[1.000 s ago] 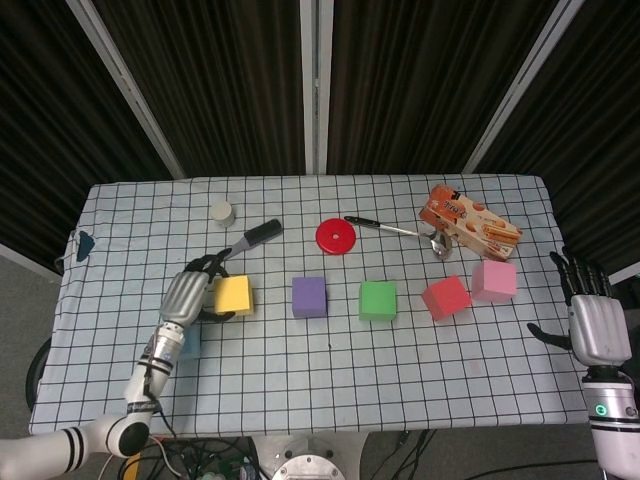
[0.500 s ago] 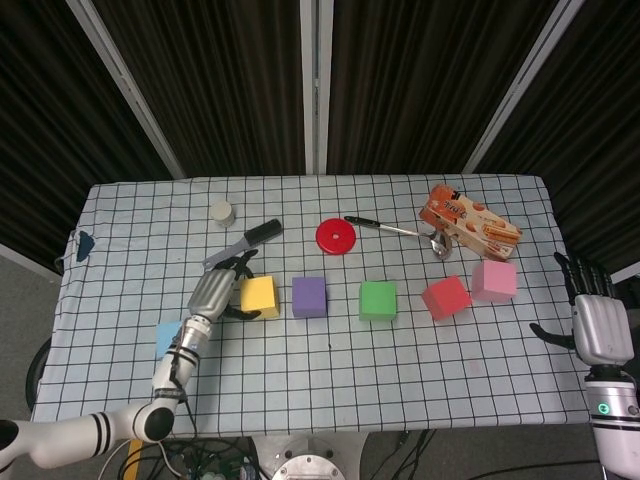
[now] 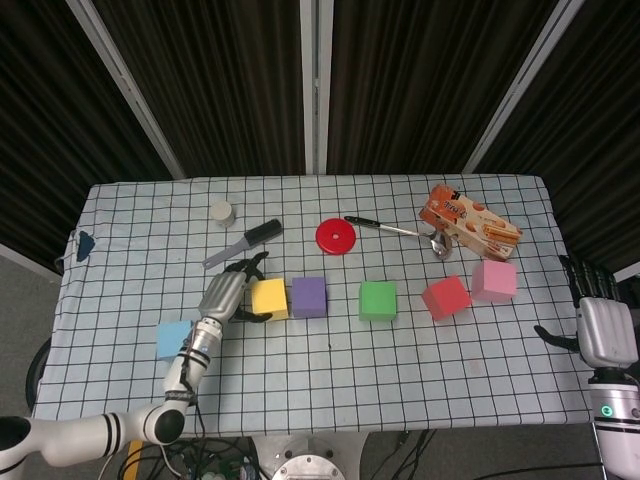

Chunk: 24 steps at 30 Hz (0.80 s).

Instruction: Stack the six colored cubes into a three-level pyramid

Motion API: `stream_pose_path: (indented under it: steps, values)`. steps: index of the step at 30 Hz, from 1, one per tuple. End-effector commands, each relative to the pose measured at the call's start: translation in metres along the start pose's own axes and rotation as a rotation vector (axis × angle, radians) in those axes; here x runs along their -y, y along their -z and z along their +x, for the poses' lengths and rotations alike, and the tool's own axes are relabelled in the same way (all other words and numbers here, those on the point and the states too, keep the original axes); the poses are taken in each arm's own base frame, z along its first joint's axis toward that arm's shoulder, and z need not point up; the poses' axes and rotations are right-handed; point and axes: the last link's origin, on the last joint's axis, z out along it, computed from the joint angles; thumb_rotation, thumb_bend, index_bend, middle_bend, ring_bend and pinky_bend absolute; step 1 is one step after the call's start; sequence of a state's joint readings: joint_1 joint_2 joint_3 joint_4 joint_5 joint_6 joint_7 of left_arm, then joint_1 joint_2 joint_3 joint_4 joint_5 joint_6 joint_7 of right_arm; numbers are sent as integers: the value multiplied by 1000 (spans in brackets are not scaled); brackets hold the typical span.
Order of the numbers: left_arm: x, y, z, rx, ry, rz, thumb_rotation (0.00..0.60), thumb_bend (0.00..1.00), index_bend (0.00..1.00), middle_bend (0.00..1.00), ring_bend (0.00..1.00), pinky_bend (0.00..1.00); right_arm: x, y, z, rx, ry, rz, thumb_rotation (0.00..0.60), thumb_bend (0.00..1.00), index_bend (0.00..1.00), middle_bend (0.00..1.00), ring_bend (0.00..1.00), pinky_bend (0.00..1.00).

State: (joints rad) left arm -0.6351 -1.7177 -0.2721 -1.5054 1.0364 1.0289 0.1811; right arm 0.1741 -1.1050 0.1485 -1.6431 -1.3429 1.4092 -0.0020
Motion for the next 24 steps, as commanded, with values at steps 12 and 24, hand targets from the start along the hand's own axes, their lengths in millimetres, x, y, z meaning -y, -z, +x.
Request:
stream_pose_path:
  steps: [12,24]
  values:
    - [-2,-2,-5,7,30,10,600,161,81,520,160,162,-2,1,-3,11,8,-9,600,12,0,0,0,0]
    - [2,-4,-5,6,27,26,600,161,81,520,160,162,-7,3,-7,29,8,-23,600,12,0,0,0,0]
